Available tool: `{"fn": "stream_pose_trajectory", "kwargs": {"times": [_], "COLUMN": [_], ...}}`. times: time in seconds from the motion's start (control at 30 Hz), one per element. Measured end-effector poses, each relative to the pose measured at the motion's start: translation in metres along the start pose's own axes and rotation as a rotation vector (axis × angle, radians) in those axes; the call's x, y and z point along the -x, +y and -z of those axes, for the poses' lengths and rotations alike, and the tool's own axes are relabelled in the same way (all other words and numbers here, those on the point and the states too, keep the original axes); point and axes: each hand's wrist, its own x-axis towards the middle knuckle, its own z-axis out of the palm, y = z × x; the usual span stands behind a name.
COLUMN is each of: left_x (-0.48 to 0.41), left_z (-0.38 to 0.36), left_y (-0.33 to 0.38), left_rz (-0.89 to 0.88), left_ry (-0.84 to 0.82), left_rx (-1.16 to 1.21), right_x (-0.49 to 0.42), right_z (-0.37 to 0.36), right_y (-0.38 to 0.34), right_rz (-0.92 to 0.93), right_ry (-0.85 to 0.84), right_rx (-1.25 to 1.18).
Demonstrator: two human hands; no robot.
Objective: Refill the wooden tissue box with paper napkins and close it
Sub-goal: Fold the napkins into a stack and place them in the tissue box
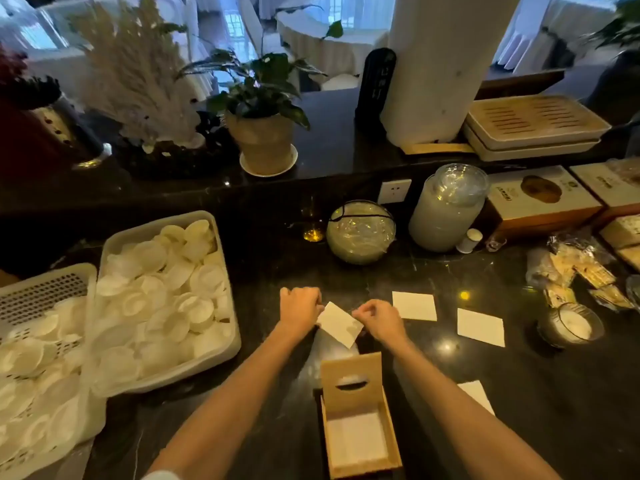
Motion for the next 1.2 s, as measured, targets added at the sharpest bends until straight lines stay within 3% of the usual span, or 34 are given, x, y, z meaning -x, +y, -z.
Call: {"fn": "stream_pose_trajectory", "kwargs": {"times": [0.13,0.23,0.4,0.53,0.6,0.7,0.77,1.0,1.2], "left_x": [-0.035,-0.05,-0.059,-0.055,-0.05,-0.044,-0.039,-0.035,-0.059], "left_z": [-0.02,-0.039,-0.054,-0.053,-0.052,-0.044,-0.03,0.011,-0.005], "left_y": [0.005,-0.001,-0.014,-0.005,-0.001,-0.005,-0.002,0.055,0.138], "left_rz": [-0.099,-0.194,-0.28,-0.246,-0.204,-0.141,-0.156,-0.179,0.075], "left_ry": [-0.179,-0.268,-0.26,-0.227,-0.268,-0.45,-0.446,-0.423,-0.322], "left_rx": [-0.14,-0.226,-0.216,-0.205,-0.076,0.387,0.558,0.555,0.548], "right_x": [-0.02,-0.023,-0.026,-0.031,-0.027,-0.018,-0.013,0.008,-0.013], "right_z": [-0.018,-0.025,-0.036,-0.04,-0.042,-0.037,-0.024,0.068,0.138], "right_y": [0.003,0.01,0.026,0.027,0.029,0.036,0.039,0.045,0.066], "right_rz": [-0.137,-0.114,-0.069,-0.075,-0.048,0.013,0.067,0.047,-0.038], "right_ry": [-0.067,-0.029,0.034,0.074,0.087,0.078,0.033,-0.031,0.02], "right_rx": [0.191,0.351,0.353,0.356,0.319,0.201,0.115,-0.285,-0.144]}}
